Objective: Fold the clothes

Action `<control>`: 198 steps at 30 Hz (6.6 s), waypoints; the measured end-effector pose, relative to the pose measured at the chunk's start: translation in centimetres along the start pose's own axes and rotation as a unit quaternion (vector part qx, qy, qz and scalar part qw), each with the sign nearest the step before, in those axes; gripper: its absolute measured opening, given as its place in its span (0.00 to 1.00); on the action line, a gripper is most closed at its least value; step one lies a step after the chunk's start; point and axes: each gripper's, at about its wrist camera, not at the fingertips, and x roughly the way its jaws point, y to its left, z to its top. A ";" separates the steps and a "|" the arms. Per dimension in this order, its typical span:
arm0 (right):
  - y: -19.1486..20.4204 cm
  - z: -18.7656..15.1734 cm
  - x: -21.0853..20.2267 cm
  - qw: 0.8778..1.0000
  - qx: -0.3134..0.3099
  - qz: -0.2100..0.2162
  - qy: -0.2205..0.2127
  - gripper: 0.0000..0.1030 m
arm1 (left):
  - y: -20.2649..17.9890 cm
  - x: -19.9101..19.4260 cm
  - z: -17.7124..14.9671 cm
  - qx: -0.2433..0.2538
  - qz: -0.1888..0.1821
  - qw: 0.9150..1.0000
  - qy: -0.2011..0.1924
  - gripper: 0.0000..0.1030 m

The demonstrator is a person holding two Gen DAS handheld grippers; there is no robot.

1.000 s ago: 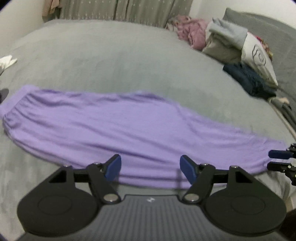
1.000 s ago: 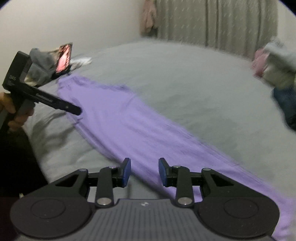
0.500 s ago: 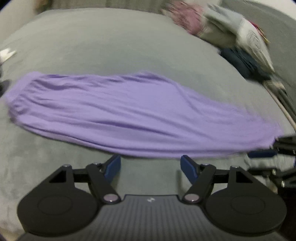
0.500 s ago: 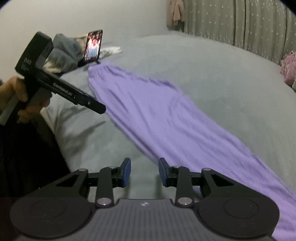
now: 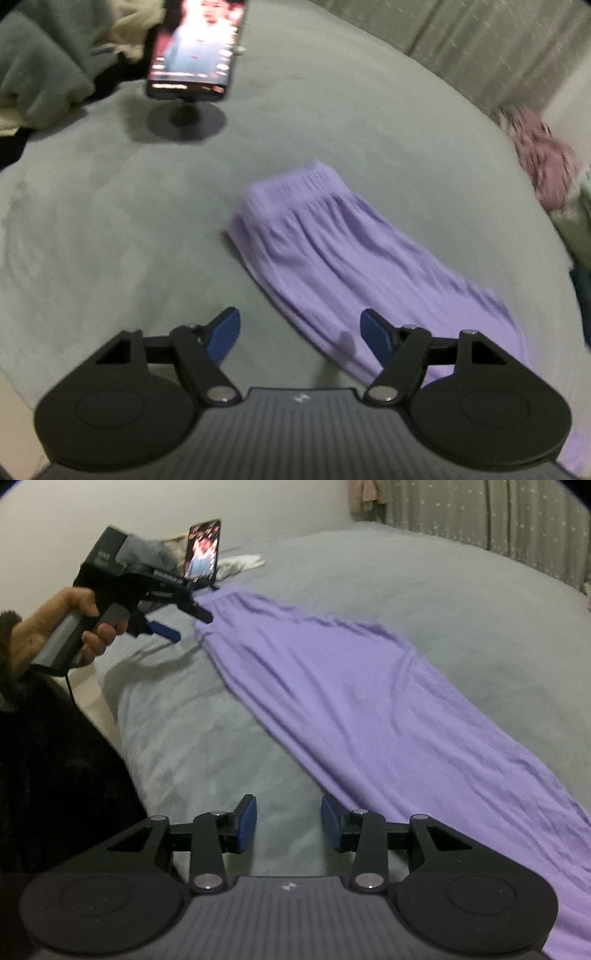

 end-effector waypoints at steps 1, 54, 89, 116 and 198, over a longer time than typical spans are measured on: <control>0.3 0.1 -0.1 1.000 -0.010 -0.010 -0.008 0.38 | 0.2 0.1 0.3 -0.008 0.000 1.000 -0.004 0.66; -11.2 1.6 -1.9 0.992 0.050 -0.110 -0.037 0.30 | -9.7 -2.4 -9.5 0.367 -0.134 0.919 -0.059 0.36; -12.7 3.1 1.0 0.994 0.057 -0.084 -0.040 0.19 | -13.3 -3.0 -15.4 0.543 -0.249 0.802 -0.021 0.25; -11.0 4.7 2.3 0.985 -0.006 -0.162 -0.060 0.00 | -15.6 -2.0 -17.9 0.607 -0.260 0.751 -0.026 0.00; -15.8 0.5 -3.5 0.989 0.076 -0.115 -0.051 0.08 | -22.6 -1.0 -21.4 0.644 -0.306 0.702 0.013 0.26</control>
